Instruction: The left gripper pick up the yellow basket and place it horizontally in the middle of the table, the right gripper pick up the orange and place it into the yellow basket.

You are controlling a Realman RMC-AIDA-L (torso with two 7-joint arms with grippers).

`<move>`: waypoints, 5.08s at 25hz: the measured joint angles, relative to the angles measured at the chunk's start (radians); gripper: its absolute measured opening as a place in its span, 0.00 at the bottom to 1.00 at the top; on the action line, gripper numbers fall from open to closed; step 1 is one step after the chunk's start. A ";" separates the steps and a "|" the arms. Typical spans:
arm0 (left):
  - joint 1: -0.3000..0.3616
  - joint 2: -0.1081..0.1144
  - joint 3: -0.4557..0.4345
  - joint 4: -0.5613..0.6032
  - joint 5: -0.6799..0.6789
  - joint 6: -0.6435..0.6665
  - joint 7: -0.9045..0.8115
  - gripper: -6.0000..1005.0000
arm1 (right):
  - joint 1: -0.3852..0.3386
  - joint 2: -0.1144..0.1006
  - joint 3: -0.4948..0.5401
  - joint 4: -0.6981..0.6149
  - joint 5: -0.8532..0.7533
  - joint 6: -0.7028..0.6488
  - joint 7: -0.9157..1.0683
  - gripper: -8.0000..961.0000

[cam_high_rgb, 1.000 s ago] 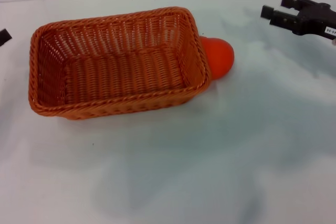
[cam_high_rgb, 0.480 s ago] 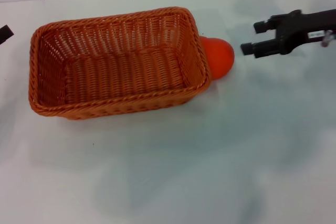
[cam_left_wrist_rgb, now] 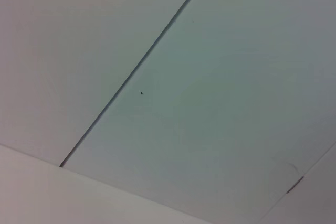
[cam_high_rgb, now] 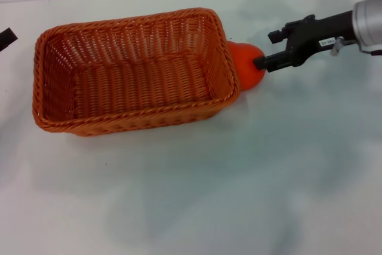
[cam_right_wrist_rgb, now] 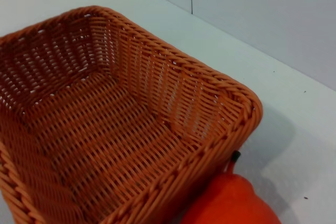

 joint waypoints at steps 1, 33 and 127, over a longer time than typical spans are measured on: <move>0.000 0.000 0.000 0.000 -0.002 0.001 0.002 0.60 | 0.006 0.003 -0.001 0.001 -0.008 0.007 0.003 0.86; -0.013 -0.001 -0.001 -0.045 -0.028 0.013 0.009 0.60 | 0.062 0.024 -0.092 0.117 -0.055 0.132 0.028 0.36; 0.074 -0.057 -0.265 -0.713 -0.654 0.421 1.504 0.58 | -0.306 0.110 0.298 0.638 1.449 -0.100 -0.878 0.97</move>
